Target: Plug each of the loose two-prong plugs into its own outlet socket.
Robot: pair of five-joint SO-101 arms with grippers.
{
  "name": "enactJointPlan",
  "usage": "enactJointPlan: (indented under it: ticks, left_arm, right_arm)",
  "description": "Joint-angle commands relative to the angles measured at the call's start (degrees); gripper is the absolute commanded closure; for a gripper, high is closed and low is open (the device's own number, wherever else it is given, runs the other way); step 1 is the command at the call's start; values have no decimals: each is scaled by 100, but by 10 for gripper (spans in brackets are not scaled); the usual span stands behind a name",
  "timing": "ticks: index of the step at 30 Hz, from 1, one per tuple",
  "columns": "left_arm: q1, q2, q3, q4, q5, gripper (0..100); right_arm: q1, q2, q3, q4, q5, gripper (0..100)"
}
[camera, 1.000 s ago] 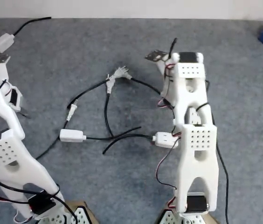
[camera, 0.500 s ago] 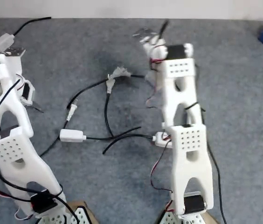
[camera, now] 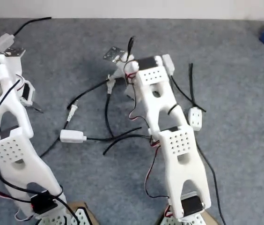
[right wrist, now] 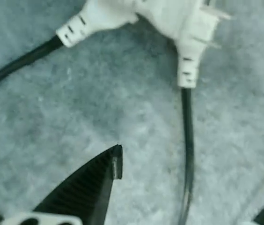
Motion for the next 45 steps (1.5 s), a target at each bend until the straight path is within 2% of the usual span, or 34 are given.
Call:
enactJointPlan:
  ticks: [1, 5, 8, 12, 20, 27, 34, 40, 42, 45]
  left_arm:
    - [-75, -84, -163, 123, 35, 737]
    - [-101, -110, -171, 149, 35, 737]
    - [-110, -110, -163, 149, 35, 737]
    - [-189, -110, -171, 149, 35, 737]
    - [-180, -84, -163, 141, 35, 737]
    - [-171, -75, -163, 141, 35, 737]
    - [-189, -75, -163, 141, 35, 737]
    - [-110, -75, -163, 141, 35, 737]
    - [-101, -66, -163, 141, 35, 737]
    - [-101, -66, -163, 114, 35, 737]
  right_arm:
    - [-31, -189, 84, -286, -237, 647]
    - [101, -189, 110, -268, -308, 870]
    - [180, -189, 110, -295, -343, 995]
    - [347, -207, 84, -259, -325, 992]
    - [796, -251, -338, 602, 35, 992]
    - [1288, -251, -1525, 1956, 914, 992]
    - [1736, -242, -1253, 1938, 1477, 992]
    - [1402, -198, -620, 1921, 1477, 971]
    - [1209, -224, -470, 1938, 1424, 927]
    - [840, -251, -470, 1912, 905, 837]
